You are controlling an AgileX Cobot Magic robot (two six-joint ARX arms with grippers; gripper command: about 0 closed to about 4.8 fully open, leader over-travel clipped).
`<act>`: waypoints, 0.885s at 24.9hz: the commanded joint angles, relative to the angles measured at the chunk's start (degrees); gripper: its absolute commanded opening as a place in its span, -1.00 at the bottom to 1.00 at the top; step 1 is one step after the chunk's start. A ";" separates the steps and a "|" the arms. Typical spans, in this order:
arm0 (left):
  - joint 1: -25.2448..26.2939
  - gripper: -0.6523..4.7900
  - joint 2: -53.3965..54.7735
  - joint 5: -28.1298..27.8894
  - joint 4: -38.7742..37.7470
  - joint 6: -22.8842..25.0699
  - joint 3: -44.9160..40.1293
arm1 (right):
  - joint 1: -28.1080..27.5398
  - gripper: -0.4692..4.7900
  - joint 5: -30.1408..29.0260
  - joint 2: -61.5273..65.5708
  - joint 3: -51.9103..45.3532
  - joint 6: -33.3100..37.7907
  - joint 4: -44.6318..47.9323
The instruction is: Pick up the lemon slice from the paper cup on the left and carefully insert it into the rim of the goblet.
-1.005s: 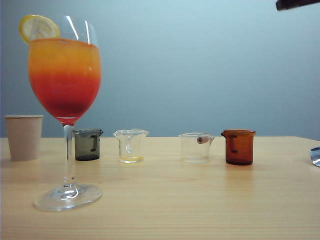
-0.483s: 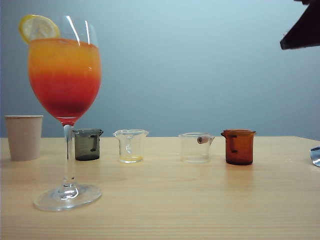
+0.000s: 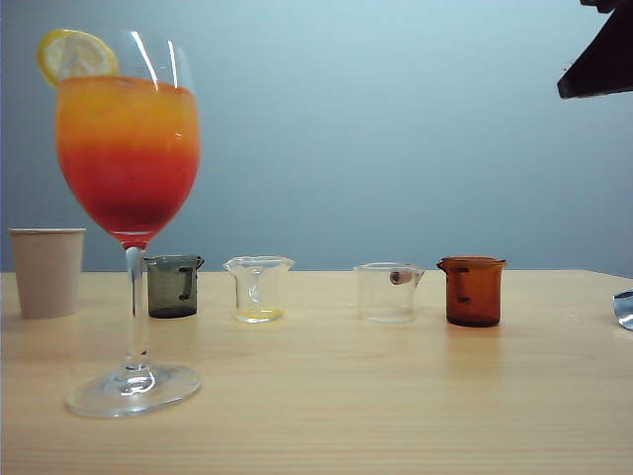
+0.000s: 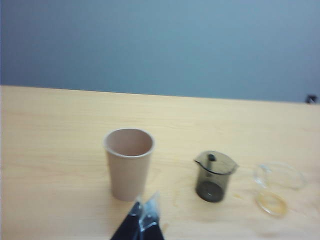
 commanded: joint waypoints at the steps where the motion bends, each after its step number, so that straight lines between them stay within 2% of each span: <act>1: -0.07 -0.78 0.00 -2.82 2.75 -1.18 -1.81 | 0.04 -0.83 0.13 -0.11 0.15 0.09 0.72; 6: -0.11 -0.78 0.00 -5.53 3.39 -1.16 -2.54 | 0.04 -0.83 0.13 -0.11 0.15 0.09 0.72; 11: -0.48 -0.78 -0.31 -4.98 4.76 -0.68 -2.67 | 0.04 -0.83 0.13 -0.11 0.15 0.09 0.72; 17: -7.30 -0.78 -0.31 -7.72 6.43 3.08 -3.65 | 0.04 -0.83 0.13 -0.11 0.15 0.09 0.72; 22: -7.30 -0.78 -0.31 -7.93 12.02 4.63 -6.54 | 0.09 -0.83 0.11 -0.11 0.15 0.09 0.72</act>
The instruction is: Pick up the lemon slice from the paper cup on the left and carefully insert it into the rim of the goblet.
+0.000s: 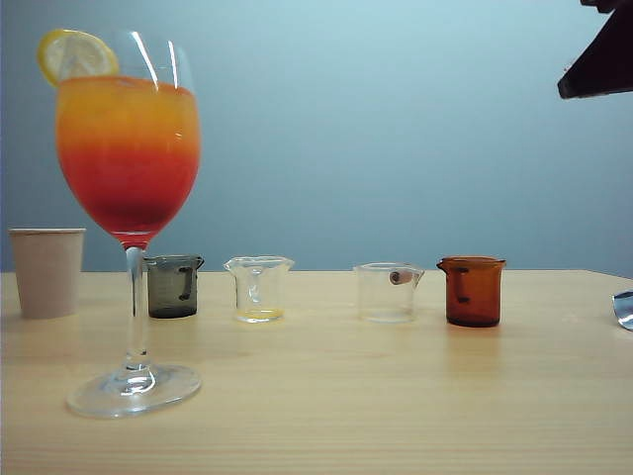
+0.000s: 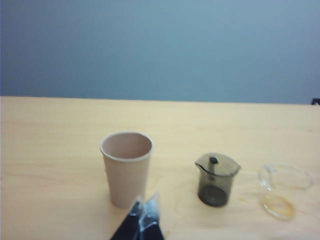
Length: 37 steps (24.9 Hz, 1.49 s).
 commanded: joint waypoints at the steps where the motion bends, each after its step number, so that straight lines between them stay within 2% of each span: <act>1: 0.15 -0.78 0.02 -0.39 7.61 1.73 -3.06 | 0.13 -0.83 0.09 -0.11 0.15 0.09 0.74; 3: 0.68 -0.78 0.02 -0.42 9.66 1.70 -4.48 | 0.13 -0.83 0.09 -0.11 0.15 0.09 0.74; 10: 5.27 -0.78 0.02 -0.20 8.17 1.73 -4.48 | 0.13 -0.83 0.09 -0.11 0.15 0.09 0.74; 32: 4.61 -0.78 0.02 -1.51 6.60 1.70 -4.48 | -0.22 -0.83 0.83 -0.11 0.15 0.07 0.76; 34: 4.61 -0.78 0.02 -1.51 6.60 1.70 -4.48 | -1.81 -0.83 2.36 -1.36 -0.26 -0.48 0.72; 35: 4.59 -0.78 0.02 -1.49 6.58 1.68 -4.48 | -4.52 -0.83 3.45 -2.67 -0.94 -0.46 1.77; 36: 4.61 -0.78 0.02 -1.51 6.56 1.70 -4.48 | -6.32 -0.83 2.84 -3.52 -1.44 -0.46 2.64; 37: 4.59 -0.78 0.02 -1.51 6.51 1.70 -4.48 | -10.73 -0.83 -0.74 -5.79 -2.62 -0.48 4.15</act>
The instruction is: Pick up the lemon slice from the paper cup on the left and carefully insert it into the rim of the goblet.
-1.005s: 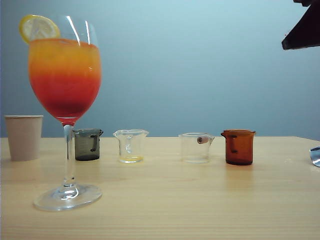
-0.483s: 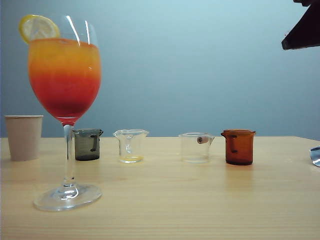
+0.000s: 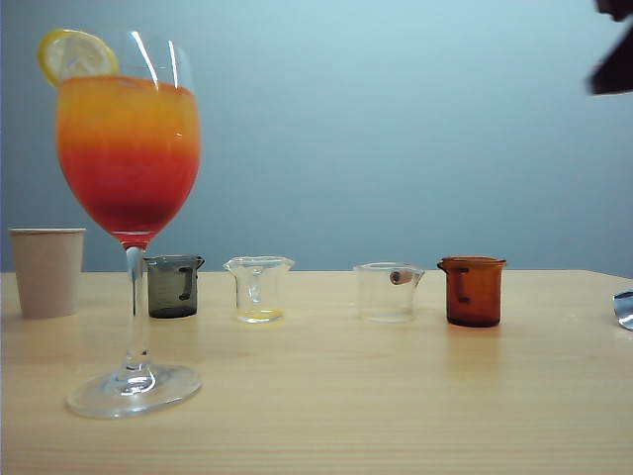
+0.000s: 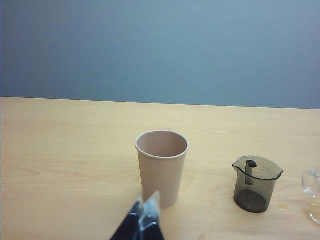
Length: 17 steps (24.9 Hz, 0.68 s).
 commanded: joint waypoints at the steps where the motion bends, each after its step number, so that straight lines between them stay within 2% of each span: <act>1: 0.00 -0.78 0.00 -0.13 0.52 0.22 0.11 | -9.16 -0.82 -6.14 -4.61 -2.12 -0.11 4.02; 2: 0.00 -0.78 0.00 -0.15 0.52 0.22 0.11 | -13.62 -0.83 -11.89 -6.88 -2.97 -0.24 3.72; 7: 0.00 -0.78 0.00 -0.13 0.44 0.22 0.11 | -26.80 -0.83 -24.50 -12.72 -6.23 -1.84 3.54; 9: 0.00 -0.78 0.00 -0.13 0.31 0.22 0.11 | -31.95 -0.82 -24.79 -16.02 -8.37 -6.05 3.50; 11: 0.00 -0.78 0.00 -0.13 0.31 0.22 0.11 | -34.71 -0.83 -24.63 -18.69 -10.03 -7.23 3.52; 15: 0.00 -0.78 0.00 -0.13 0.31 0.22 0.11 | -37.51 -0.83 -24.63 -23.04 -12.90 -5.84 3.52; 17: 0.00 -0.78 0.00 -0.13 0.31 0.22 0.11 | -38.45 -0.83 -24.65 -24.46 -14.27 -1.60 3.48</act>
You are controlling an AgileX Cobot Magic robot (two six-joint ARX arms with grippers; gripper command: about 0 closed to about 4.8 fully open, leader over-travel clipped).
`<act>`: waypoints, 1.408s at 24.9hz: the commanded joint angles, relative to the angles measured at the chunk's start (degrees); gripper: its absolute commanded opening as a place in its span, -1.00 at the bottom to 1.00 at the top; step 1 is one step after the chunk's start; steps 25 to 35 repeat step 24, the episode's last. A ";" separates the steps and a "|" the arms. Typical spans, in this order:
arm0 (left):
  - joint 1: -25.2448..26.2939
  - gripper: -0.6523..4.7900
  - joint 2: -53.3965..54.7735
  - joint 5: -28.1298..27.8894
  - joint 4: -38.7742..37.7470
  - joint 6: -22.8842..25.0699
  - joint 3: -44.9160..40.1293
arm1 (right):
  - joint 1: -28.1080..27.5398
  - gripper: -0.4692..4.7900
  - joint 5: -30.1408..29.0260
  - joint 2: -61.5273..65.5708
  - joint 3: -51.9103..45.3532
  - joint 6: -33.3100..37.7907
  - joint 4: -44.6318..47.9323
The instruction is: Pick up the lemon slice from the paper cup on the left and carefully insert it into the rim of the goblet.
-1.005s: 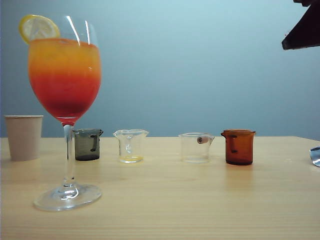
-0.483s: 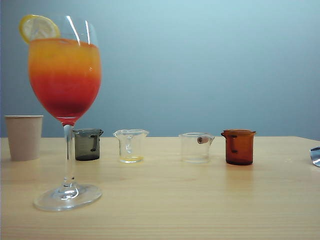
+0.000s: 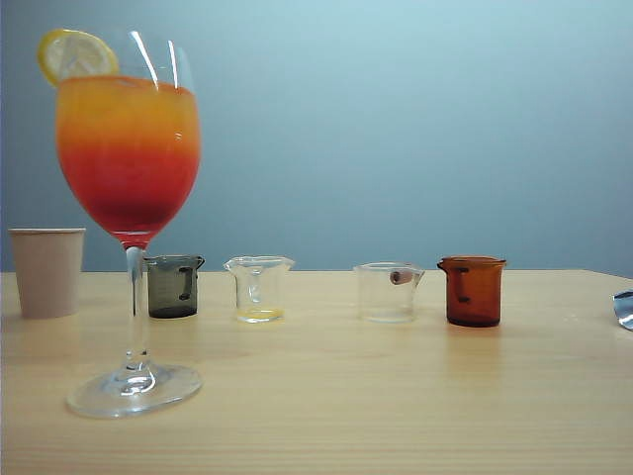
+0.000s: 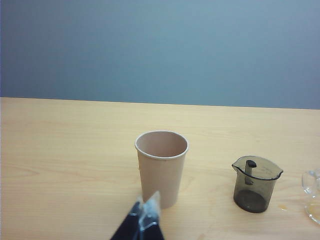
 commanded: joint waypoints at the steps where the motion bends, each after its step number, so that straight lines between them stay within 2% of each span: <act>1: 0.00 -0.78 0.00 -0.13 0.33 0.22 0.11 | -1.16 -0.83 -0.13 -1.86 -1.84 6.47 0.85; 9: 0.00 -0.78 0.00 -0.13 0.33 0.22 0.11 | -3.17 -0.83 -2.08 -1.84 -2.14 7.37 -0.63; 35: 0.00 -0.78 0.00 -0.13 0.33 0.22 0.11 | -3.04 -0.82 -1.64 -1.84 -2.14 7.32 -1.11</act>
